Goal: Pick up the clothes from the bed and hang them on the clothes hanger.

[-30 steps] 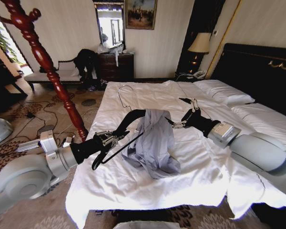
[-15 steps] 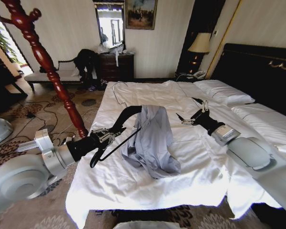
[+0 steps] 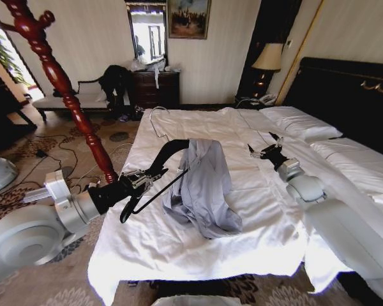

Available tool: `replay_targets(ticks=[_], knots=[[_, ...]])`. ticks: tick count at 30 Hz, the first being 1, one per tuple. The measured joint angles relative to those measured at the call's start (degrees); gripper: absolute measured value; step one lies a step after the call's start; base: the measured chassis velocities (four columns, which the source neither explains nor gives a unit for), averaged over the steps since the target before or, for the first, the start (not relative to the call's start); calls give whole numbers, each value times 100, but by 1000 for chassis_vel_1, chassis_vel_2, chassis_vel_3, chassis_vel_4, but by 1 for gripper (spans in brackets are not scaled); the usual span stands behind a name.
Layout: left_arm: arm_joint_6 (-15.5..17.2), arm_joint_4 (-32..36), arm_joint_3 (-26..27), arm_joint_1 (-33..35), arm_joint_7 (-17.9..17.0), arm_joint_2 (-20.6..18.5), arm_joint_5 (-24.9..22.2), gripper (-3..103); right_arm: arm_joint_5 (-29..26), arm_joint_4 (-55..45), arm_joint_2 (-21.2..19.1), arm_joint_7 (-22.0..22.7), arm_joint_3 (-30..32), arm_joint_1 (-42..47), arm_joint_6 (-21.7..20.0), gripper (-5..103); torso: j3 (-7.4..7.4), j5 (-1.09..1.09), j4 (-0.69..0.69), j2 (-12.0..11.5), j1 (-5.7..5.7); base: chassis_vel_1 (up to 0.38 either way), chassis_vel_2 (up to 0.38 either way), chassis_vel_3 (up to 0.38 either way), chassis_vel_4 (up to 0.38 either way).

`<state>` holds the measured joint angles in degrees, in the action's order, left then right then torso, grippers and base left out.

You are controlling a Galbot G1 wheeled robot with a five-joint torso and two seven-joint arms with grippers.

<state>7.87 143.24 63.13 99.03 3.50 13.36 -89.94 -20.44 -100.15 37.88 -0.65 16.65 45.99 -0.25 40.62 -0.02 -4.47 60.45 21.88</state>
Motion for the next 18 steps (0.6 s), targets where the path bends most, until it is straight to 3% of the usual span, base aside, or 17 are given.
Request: replay_targets(ticks=[18], knots=[[-11, -1, 88, -76, 140, -57, 4, 17, 86, -1758, -631, -194, 808, 930, -240, 100, -1, 1, 0, 0, -1, 0, 0, 0, 0]])
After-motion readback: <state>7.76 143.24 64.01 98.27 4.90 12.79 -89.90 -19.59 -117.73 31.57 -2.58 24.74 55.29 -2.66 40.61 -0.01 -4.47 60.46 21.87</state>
